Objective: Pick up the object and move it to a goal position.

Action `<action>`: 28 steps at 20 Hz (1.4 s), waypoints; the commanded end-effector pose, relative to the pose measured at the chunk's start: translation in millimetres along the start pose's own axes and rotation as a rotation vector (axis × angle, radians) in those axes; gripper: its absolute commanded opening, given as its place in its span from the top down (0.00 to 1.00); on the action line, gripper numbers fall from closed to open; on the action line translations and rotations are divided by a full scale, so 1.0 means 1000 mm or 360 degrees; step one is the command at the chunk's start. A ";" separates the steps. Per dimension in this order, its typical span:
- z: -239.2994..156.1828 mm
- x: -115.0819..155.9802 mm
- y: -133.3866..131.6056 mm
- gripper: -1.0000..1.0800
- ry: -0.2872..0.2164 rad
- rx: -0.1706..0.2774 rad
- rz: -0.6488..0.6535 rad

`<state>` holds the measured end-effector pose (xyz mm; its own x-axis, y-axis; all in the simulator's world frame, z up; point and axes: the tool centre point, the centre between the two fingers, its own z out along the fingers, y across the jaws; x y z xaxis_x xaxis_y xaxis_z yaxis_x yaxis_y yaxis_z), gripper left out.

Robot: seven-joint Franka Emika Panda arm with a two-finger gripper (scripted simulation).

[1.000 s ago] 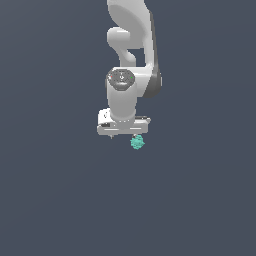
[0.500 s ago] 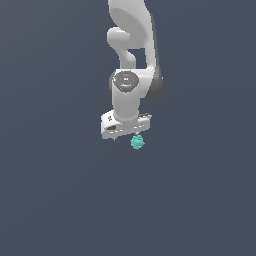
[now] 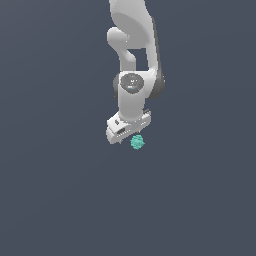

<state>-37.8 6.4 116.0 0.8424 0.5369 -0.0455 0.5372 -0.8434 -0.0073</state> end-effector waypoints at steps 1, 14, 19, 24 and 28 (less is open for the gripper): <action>0.003 0.001 -0.005 0.04 0.0007 -0.0003 -0.0127; 0.018 0.004 -0.031 0.04 0.0042 -0.0022 -0.0764; 0.022 0.004 -0.039 0.04 0.0053 -0.0029 -0.0948; 0.025 0.005 -0.045 0.04 0.0061 -0.0034 -0.1069; 0.026 0.005 -0.047 0.04 0.0064 -0.0036 -0.1120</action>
<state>-59.5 47.5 90.6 0.3075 0.9516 -0.0012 0.9516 -0.3075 -0.0011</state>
